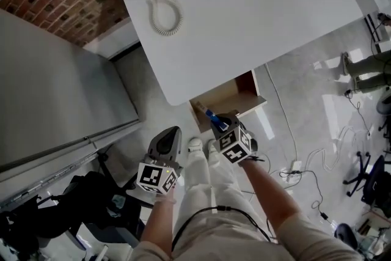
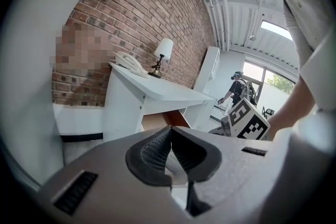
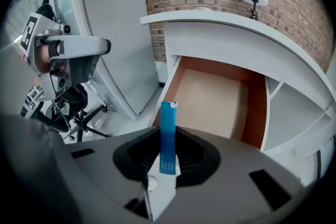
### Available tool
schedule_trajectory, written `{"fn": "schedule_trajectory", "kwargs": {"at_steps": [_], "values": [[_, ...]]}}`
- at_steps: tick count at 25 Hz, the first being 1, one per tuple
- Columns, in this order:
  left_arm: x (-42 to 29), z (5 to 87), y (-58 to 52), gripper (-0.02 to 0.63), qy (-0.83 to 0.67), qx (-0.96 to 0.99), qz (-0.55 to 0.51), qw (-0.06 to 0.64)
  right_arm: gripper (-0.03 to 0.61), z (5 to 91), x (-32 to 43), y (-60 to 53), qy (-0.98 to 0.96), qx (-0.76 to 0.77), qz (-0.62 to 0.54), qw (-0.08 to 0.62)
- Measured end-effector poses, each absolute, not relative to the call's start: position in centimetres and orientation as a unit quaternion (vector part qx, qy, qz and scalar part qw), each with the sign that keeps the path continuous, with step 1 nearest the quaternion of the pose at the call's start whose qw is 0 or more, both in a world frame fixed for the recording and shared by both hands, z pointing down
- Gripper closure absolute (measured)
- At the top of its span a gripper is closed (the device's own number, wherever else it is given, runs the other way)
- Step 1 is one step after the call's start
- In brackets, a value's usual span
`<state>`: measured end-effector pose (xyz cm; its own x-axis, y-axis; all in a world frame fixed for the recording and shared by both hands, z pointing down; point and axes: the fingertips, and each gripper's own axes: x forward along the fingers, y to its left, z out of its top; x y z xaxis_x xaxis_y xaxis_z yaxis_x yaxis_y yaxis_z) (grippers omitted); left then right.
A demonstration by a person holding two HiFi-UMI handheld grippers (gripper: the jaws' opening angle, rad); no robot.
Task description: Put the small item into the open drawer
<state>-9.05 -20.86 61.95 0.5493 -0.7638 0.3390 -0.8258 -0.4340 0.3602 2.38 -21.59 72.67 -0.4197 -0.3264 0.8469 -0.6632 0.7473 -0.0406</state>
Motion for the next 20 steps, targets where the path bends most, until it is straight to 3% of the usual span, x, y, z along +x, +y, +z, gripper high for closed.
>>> {"fn": "schedule_trajectory", "kwargs": {"at_steps": [20], "values": [[-10.6,63.6,-20.9,0.607,-0.494,0.83,0.05,0.254,0.488,76.3,-0.1,-22.1,-0.808,0.273,0.183,0.489]]}}
